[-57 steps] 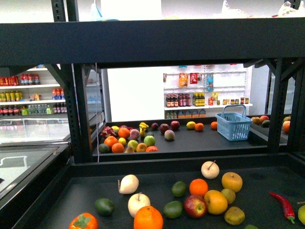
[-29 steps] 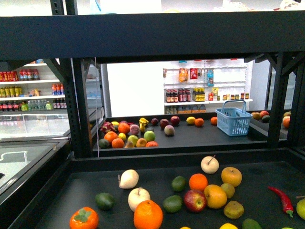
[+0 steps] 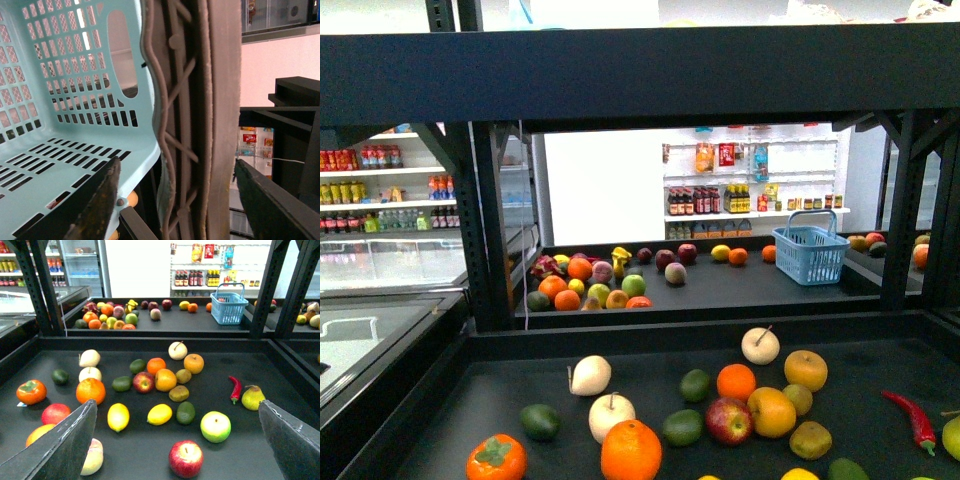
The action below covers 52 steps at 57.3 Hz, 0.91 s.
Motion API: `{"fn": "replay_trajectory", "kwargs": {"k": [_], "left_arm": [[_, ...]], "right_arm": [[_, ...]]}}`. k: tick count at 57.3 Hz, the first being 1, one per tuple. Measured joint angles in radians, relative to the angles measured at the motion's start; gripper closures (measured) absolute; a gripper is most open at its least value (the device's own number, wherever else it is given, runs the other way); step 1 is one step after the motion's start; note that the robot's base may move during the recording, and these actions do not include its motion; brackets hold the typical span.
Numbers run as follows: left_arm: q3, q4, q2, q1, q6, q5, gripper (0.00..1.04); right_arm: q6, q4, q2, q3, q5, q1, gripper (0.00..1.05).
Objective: Pick lemon from shelf
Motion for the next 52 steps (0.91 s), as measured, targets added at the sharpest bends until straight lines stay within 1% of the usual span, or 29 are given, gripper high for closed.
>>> {"fn": "replay_trajectory", "kwargs": {"k": [10,15,17,21,29,41,45,49,52], "left_arm": [[0.0,0.024,0.0,-0.007,0.009,-0.006,0.72],[-0.004,0.024,-0.002,-0.008,-0.016,-0.007,0.84],[-0.007,0.024,-0.005,-0.01,-0.015,-0.005,0.86],[-0.022,0.024,-0.021,-0.016,0.041,0.01,0.88],[-0.074,0.013,-0.084,-0.029,0.108,0.033,0.88],[-0.2,-0.021,-0.285,-0.077,0.205,0.116,0.9],[-0.267,-0.057,-0.399,-0.132,0.252,0.151,0.9],[-0.313,-0.083,-0.468,-0.19,0.286,0.164,0.9],[-0.364,-0.106,-0.529,-0.268,0.311,0.177,0.9]], "right_arm": [[0.0,0.0,0.0,0.0,0.0,0.0,0.07],[0.0,0.0,0.0,0.0,0.0,0.0,0.07],[0.0,0.0,0.0,0.0,0.0,0.0,0.07],[0.0,0.0,0.0,0.0,0.0,0.0,0.07],[0.0,0.0,0.0,0.0,0.0,0.0,0.07],[0.0,0.0,0.0,0.0,0.0,0.0,0.07],[0.0,0.0,0.0,0.0,0.0,0.0,0.07],[0.0,0.0,0.0,0.0,0.0,0.0,0.07],[0.0,0.0,0.0,0.0,0.0,0.0,0.07]]}}
